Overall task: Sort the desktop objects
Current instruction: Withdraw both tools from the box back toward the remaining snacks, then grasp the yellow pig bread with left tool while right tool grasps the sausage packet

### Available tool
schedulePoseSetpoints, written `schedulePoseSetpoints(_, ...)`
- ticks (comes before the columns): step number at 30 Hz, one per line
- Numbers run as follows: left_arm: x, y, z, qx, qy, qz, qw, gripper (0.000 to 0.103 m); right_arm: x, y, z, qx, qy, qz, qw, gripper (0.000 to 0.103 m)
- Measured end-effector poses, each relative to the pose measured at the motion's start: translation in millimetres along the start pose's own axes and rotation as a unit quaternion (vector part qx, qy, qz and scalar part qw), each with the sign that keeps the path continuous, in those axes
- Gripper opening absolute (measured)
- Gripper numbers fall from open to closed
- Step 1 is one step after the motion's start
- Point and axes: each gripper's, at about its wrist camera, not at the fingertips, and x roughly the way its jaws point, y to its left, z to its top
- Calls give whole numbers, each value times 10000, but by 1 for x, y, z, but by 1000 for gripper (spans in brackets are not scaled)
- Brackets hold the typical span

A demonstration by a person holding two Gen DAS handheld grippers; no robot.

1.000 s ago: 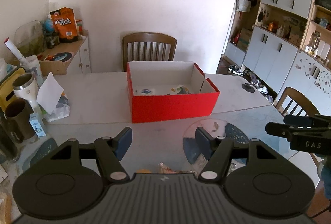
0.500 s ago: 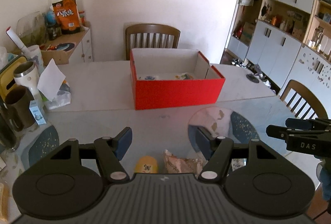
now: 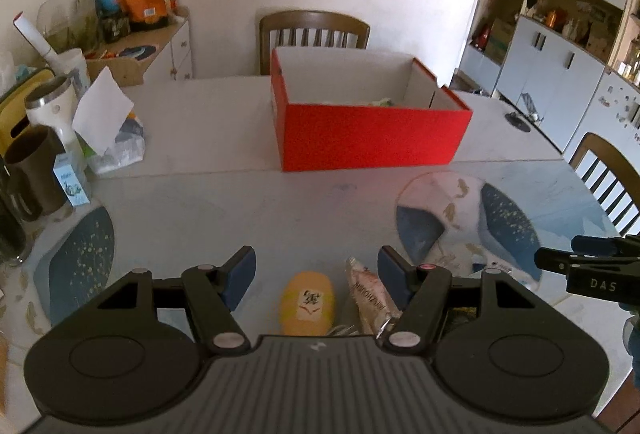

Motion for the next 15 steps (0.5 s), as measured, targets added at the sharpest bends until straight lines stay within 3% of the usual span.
schedulePoseSetpoints(7,24,1,-10,30,227,103,9997,67,22,2,-9,-102,193,-41,9998,66)
schedulePoseSetpoints(15,47,5,-18,0,477,189,9987,67,52,-4,-21,189,644,-52,9977,66)
